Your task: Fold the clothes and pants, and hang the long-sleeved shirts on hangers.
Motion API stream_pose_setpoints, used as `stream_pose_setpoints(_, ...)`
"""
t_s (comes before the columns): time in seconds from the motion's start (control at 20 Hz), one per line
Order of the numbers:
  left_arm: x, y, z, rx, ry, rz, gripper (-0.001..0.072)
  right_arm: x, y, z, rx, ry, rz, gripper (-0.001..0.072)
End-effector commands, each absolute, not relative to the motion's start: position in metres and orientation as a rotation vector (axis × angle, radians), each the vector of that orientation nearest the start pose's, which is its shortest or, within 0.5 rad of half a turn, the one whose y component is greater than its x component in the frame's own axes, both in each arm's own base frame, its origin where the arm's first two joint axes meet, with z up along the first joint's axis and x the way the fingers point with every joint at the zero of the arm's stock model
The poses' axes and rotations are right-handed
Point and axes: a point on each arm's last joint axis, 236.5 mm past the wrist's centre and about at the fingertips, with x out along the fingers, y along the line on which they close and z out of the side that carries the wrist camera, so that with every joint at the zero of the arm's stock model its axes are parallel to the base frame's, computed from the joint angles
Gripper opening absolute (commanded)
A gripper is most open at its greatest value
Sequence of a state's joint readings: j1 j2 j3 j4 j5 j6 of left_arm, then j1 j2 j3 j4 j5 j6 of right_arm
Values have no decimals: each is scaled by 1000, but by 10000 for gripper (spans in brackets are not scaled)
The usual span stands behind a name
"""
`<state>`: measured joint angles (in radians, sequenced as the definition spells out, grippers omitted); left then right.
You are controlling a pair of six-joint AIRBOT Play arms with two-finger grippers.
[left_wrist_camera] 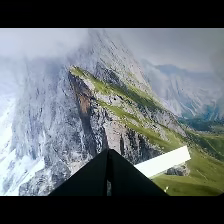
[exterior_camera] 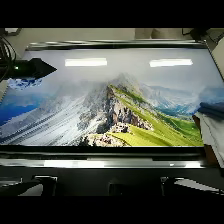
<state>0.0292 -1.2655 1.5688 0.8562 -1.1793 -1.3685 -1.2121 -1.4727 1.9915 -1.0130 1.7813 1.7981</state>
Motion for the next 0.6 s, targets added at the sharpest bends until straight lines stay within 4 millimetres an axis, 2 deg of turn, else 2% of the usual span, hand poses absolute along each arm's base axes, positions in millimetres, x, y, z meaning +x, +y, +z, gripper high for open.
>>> stream_pose_setpoints(0.0,436,-139,226,-354,771,-570,22,188,-314,158,1150,1017,-813,36)
stream_pose_setpoints(0.2,435,-140,226,-355,771,-572,22,126,-297,75,1142,1221,-1002,37)
stream_pose_setpoints(0.25,435,-141,226,-355,772,-574,22,116,-294,56,1138,1252,-1032,37)
stream_pose_setpoints(0.4,435,-142,227,-358,771,-578,22,113,-282,14,1175,1294,-1022,37)
stream_pose_setpoints(0.5,434,-145,229,-373,766,-591,22,110,-280,4,1177,1304,-1025,47)
stream_pose_setpoints(0.55,434,-147,231,-381,763,-598,22,113,-287,5,1158,1274,-1036,215)
